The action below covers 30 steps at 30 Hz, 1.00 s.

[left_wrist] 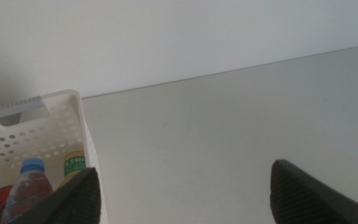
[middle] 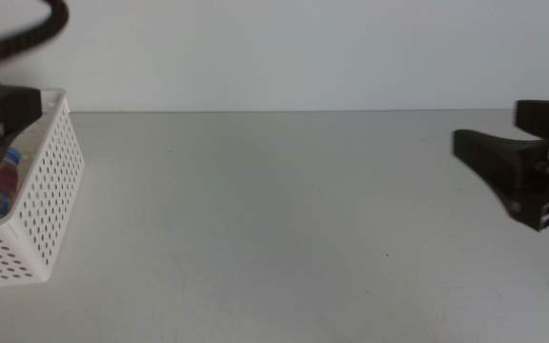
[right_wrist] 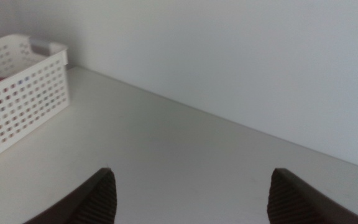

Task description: Use arms to grab the bottles and put them into the dustbin to the left of the table.

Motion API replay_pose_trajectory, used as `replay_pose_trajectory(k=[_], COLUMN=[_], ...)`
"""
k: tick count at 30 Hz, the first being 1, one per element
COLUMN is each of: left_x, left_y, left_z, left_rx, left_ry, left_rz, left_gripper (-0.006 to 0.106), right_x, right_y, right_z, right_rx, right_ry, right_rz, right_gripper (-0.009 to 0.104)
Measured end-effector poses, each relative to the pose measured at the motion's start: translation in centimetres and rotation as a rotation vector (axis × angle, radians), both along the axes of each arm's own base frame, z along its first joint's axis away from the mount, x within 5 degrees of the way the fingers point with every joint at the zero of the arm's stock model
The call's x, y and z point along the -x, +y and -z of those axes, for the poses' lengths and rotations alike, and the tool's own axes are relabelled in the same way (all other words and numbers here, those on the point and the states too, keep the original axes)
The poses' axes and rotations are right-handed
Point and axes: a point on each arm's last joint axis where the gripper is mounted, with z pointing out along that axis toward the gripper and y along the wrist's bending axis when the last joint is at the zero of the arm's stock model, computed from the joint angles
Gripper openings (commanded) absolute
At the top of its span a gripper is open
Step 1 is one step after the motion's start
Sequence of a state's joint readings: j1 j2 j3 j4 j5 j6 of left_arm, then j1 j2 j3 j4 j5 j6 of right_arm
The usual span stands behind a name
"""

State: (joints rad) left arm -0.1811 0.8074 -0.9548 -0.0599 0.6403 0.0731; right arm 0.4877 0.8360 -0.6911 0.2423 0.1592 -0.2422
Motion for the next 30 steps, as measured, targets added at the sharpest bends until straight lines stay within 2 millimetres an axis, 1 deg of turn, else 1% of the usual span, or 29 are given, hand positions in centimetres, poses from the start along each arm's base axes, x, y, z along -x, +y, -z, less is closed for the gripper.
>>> replay_pose_trajectory(k=[2,4,6,8,10,13,16,19,22,25,27,30], left_x=[0.9,2.3,3.8,4.9,6.0,7.3,8.5,9.3,9.7,9.7,9.6,9.6], left_y=[0.2,0.6,0.9,1.1,1.4,1.6,2.1,2.5,2.9,3.1,3.2,3.2], left_z=[1.4,2.6,3.5,4.7,6.2,8.5,11.3,14.3,17.4,20.3,21.3,21.5], left_rx=[-0.003,0.006,0.017,0.023,0.026,0.027,0.025,0.035,0.038,0.04,0.037,0.037], left_ry=[-0.037,-0.113,-0.2,-0.261,-0.293,-0.308,-0.32,-0.326,-0.316,-0.268,-0.242,-0.236], left_rz=[-0.006,-0.011,-0.016,-0.02,-0.021,-0.026,-0.06,-0.122,-0.195,-0.239,-0.245,-0.245], left_gripper=[0.094,0.094,0.094,0.094,0.094,0.094,0.094,0.094,0.094,0.094,0.094,0.094], right_x=[0.9,2.3,3.8,5.5,6.9,8.4,9.3,10.1,10.5,10.3,10.2,10.1], right_y=[-1.8,-3.5,-4.8,-5.8,-6.5,-7.4,-7.9,-8.3,-8.6,-8.7,-8.7,-8.7], right_z=[0.0,0.4,1.1,2.3,4.0,6.7,9.0,10.6,12.2,14.0,15.1,15.8], right_rx=[-0.012,-0.028,-0.039,-0.047,-0.047,-0.026,-0.017,-0.014,-0.01,0.001,0.009,0.018], right_ry=[-0.032,-0.071,-0.104,-0.138,-0.157,-0.174,-0.185,-0.218,-0.227,-0.186,-0.154,-0.115], right_rz=[0.071,0.142,0.195,0.237,0.279,0.345,0.41,0.471,0.519,0.536,0.538,0.536], right_gripper=[0.062,0.062,0.062,0.062,0.062,0.062,0.062,0.062,0.062,0.062,0.062,0.062])
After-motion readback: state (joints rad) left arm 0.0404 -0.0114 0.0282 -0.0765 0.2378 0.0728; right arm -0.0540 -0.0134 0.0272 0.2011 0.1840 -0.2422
